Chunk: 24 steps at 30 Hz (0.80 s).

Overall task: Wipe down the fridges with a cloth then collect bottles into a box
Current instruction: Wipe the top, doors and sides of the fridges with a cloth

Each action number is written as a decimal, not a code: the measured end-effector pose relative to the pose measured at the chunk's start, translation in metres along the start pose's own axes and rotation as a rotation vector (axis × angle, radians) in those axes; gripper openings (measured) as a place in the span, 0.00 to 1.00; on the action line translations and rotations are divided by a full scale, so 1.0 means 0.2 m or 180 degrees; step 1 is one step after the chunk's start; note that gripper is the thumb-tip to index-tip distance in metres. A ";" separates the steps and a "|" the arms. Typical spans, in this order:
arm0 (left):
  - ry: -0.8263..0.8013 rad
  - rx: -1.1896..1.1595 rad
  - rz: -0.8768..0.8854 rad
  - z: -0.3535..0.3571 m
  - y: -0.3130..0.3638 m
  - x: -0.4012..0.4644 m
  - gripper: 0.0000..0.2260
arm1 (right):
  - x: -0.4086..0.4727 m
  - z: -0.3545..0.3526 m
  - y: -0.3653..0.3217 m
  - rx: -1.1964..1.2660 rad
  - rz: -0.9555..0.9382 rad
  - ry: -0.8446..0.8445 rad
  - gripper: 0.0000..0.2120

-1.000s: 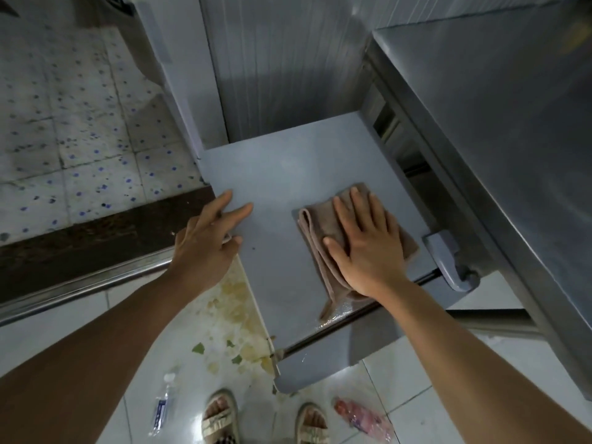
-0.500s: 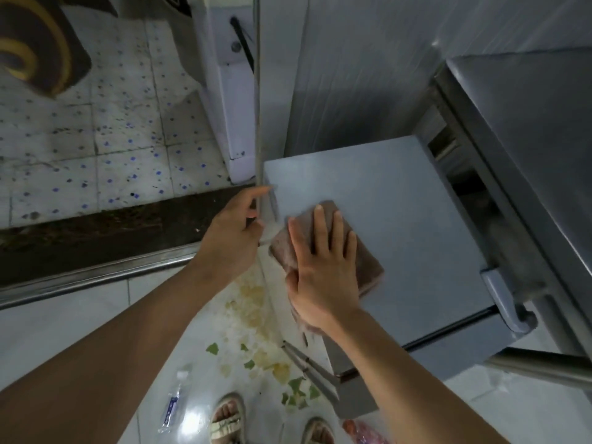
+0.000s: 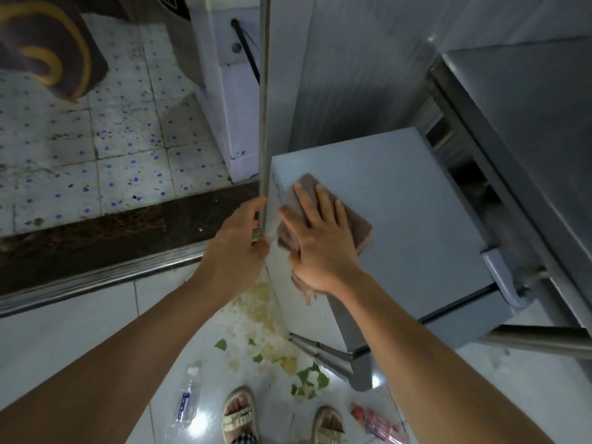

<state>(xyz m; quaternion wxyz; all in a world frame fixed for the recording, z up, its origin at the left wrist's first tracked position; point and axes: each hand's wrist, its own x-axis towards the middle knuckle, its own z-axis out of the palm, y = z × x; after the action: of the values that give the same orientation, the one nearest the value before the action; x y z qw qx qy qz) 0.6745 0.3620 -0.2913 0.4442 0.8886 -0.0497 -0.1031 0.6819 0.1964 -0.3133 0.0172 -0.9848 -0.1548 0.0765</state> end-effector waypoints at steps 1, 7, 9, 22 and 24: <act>-0.0020 0.0054 0.0022 0.01 0.02 -0.01 0.26 | -0.12 0.01 -0.01 0.0052 0.0033 0.0000 0.36; -0.0198 0.0325 0.0197 0.15 0.19 -0.08 0.27 | -0.67 0.09 -0.02 0.0227 0.0232 -0.0086 0.34; -0.0251 0.0520 0.0373 0.22 0.23 -0.10 0.26 | -0.71 0.10 0.05 0.0292 0.0183 -0.0002 0.30; -0.0061 0.1737 0.0226 0.58 0.35 -0.20 0.23 | -0.78 0.07 0.68 0.0095 0.1300 0.0041 0.35; -0.0091 0.1880 0.0444 0.67 0.42 -0.20 0.23 | -0.93 0.08 0.67 0.0160 0.1245 0.0214 0.31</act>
<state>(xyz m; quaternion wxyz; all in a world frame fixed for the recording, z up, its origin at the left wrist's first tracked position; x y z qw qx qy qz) 0.6061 0.2147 -0.2971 0.1717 0.9722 -0.1447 -0.0660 0.5455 0.0123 -0.3105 0.0317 -0.9974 0.0421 0.0493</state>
